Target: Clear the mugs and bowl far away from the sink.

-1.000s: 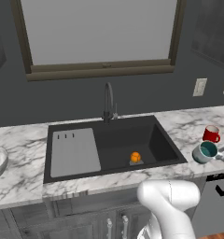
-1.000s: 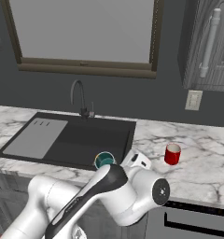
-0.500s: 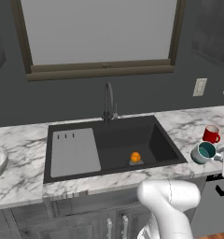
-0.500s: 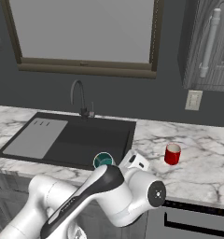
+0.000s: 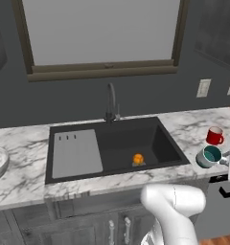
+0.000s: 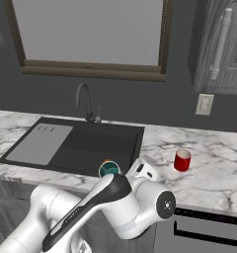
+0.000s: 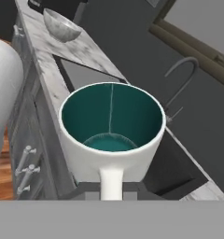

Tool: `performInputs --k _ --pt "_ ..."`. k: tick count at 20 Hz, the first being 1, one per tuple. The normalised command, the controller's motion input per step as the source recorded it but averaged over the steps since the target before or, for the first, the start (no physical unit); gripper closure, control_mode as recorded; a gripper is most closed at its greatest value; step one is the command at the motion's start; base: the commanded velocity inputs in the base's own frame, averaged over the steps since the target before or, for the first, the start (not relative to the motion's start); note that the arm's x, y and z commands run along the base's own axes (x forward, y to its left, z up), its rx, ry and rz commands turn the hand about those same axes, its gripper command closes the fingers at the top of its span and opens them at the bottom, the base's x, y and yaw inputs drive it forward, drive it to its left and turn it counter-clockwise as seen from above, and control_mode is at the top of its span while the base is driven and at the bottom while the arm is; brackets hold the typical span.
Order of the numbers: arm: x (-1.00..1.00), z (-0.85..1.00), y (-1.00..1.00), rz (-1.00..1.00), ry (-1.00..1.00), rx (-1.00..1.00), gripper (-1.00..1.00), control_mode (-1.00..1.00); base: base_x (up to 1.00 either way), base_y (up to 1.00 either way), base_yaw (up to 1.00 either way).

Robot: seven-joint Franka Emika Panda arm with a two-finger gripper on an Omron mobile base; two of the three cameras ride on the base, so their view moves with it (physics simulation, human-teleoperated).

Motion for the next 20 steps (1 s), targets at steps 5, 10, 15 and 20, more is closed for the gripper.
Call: performInputs --k 5,10,15,20 --pt "0.00 0.00 0.00 0.00 0.00 0.00 1.00 1.00 -0.53 0.00 0.05" --pt "0.00 0.00 0.00 0.00 0.00 0.00 1.00 1.00 -0.50 0.00 0.08" --pt "0.00 0.00 0.00 0.00 0.00 0.00 1.00 1.00 -0.44 0.00 0.11" --pt "0.00 0.00 0.00 0.00 0.00 0.00 1.00 1.00 -0.34 0.00 0.16"
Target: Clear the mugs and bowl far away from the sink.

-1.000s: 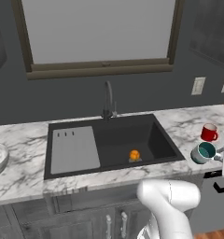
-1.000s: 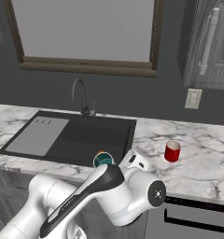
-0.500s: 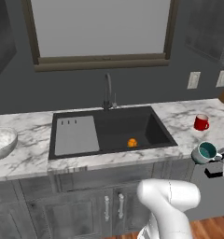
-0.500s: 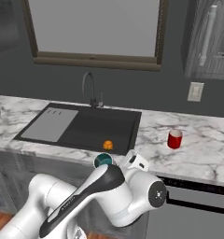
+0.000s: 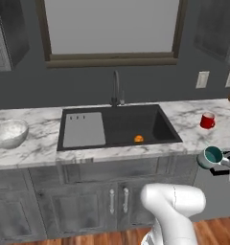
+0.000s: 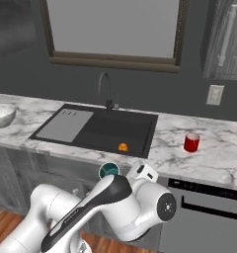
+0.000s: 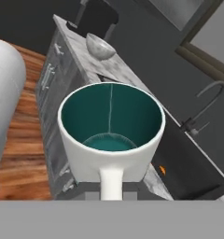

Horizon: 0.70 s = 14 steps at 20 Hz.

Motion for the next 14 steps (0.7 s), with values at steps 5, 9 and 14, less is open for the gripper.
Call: performInputs --k 5,9,14 --pt "0.00 0.00 0.00 0.00 0.00 0.00 1.00 1.00 -0.10 0.00 0.24" --pt "0.00 0.00 0.00 0.00 0.00 0.00 1.00 1.00 0.00 0.00 0.31" --pt "0.00 0.00 0.00 0.00 0.00 0.00 1.00 1.00 0.00 0.00 0.35"
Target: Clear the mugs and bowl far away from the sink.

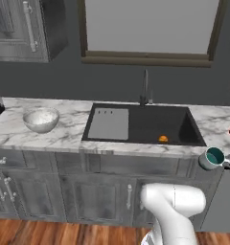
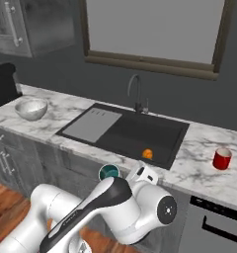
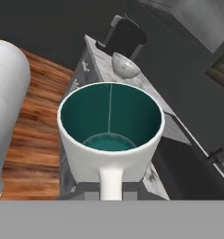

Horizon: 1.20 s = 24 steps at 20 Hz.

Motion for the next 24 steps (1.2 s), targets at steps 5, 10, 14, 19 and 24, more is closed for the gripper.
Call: performInputs --k 5,10,14,19,24 --pt "0.00 0.00 0.00 0.00 0.00 0.00 1.00 1.00 0.00 0.00 0.38" --pt "0.00 0.00 0.00 0.00 0.00 0.00 1.00 1.00 0.00 0.00 0.42" --pt "0.00 0.00 0.00 0.00 0.00 0.00 1.00 1.00 0.00 0.00 0.42" --pt "0.00 0.00 0.00 0.00 0.00 0.00 1.00 1.00 0.00 0.00 0.43" --pt "0.00 0.00 0.00 0.00 0.00 0.00 1.00 1.00 0.00 0.00 0.44"
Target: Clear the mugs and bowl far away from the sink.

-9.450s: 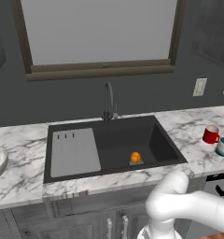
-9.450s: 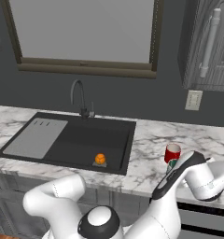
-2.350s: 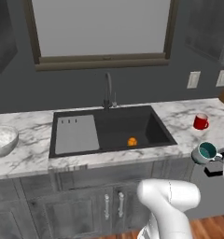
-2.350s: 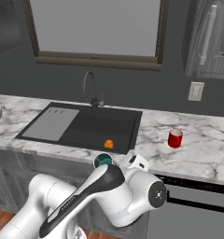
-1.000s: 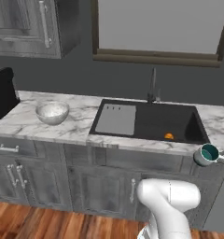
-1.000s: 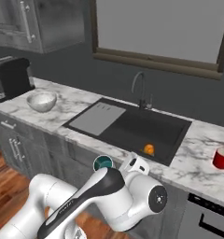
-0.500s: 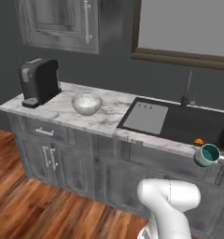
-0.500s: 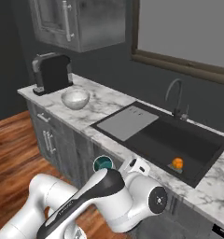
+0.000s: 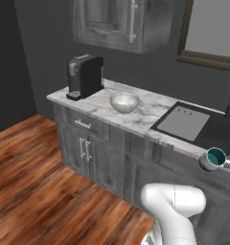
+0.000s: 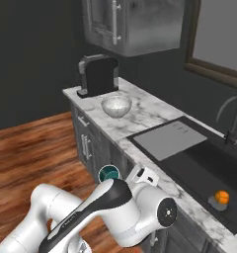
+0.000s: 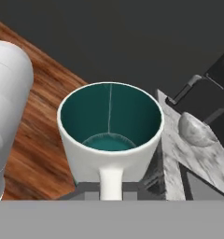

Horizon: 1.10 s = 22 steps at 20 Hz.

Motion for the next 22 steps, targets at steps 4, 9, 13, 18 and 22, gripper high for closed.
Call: performInputs --k 4,9,13,18,22 --pt "0.00 0.00 0.00 0.00 0.00 0.00 1.00 1.00 0.00 0.00 0.45" --pt "0.00 0.00 0.00 0.00 0.00 0.00 1.00 1.00 0.00 0.00 0.45" --pt "0.00 0.00 0.00 0.00 0.00 0.00 1.00 1.00 0.00 0.00 0.45" --pt "0.00 0.00 0.00 0.00 0.00 0.00 1.00 1.00 0.00 0.00 0.44" --pt "0.00 0.00 0.00 0.00 0.00 0.00 1.00 1.00 0.00 0.00 0.43"
